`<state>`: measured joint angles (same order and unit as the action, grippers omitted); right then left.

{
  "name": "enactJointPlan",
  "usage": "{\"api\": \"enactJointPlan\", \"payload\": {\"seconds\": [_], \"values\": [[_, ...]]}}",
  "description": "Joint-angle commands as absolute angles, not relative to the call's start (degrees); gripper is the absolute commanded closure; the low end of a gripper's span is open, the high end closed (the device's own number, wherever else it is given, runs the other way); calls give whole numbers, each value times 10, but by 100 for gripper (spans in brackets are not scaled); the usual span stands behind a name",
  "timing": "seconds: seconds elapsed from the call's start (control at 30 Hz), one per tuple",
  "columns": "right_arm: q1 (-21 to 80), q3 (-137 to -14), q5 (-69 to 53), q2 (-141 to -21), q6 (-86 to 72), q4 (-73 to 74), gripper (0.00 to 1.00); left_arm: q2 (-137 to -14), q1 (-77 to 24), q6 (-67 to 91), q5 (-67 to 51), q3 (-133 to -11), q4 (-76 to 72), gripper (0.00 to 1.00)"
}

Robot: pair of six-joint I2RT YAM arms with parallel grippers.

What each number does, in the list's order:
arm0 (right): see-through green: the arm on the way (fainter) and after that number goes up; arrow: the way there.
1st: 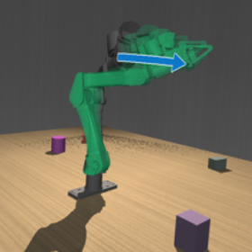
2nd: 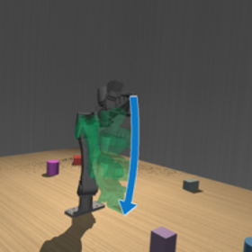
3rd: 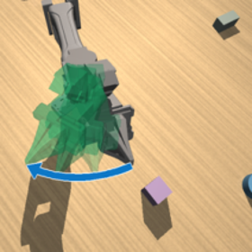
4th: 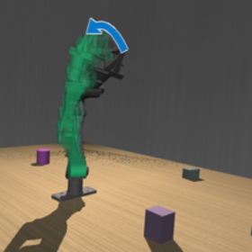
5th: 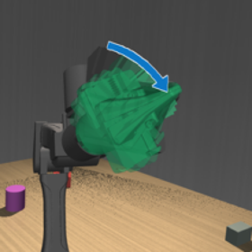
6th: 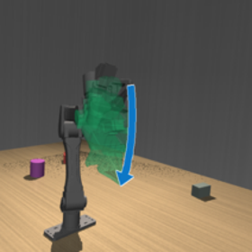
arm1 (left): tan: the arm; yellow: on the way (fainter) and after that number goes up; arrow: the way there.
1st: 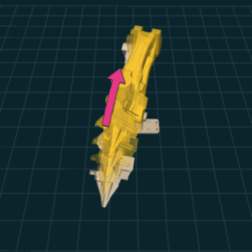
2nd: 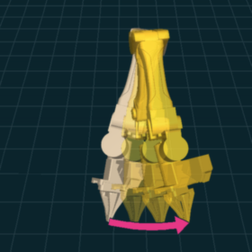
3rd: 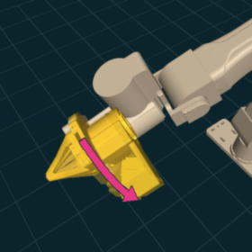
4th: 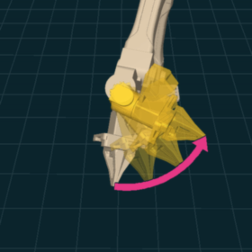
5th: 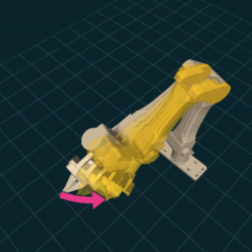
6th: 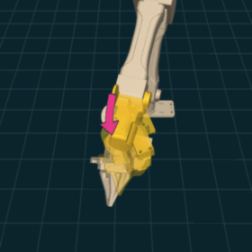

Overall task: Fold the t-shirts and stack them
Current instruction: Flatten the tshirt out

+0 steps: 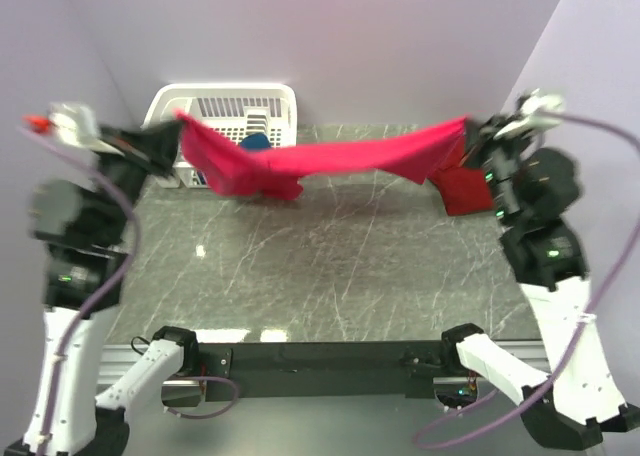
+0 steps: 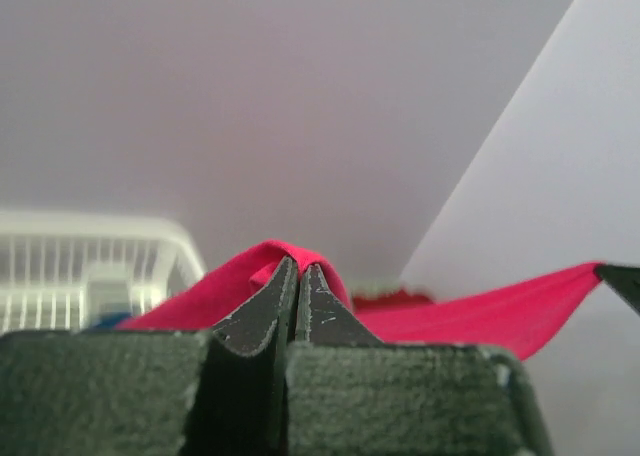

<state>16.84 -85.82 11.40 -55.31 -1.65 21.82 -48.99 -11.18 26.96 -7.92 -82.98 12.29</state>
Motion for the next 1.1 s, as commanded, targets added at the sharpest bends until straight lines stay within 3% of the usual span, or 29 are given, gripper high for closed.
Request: {"api": "enactJointPlan", "payload": {"seconds": [0.0, 0.17, 0.27, 0.63, 0.87, 0.93, 1.03, 1.07], "values": [[166, -691, 72, -538, -86, 198, 100, -435, -111, 333, -93, -642, 84, 99], [170, -556, 35, -500, -163, 231, 100, -367, -112, 381, -105, -463, 119, 100], [178, -522, 31, -483, -184, 268, 100, -344, -114, 387, -99, -419, 165, 100], [209, -505, 49, -445, -244, 425, 100, -310, -116, 404, -127, -397, 331, 99], [289, -525, 94, -421, -300, 515, 100, -301, -118, 392, -191, -436, 419, 99], [315, -535, 113, -417, -328, 559, 100, -299, -118, 386, -242, -445, 458, 92], [363, -546, 147, -412, -361, 609, 100, -296, -118, 365, -287, -471, 516, 68], [371, -550, 151, -412, -378, 620, 95, -295, -118, 360, -286, -491, 529, 62]]}}
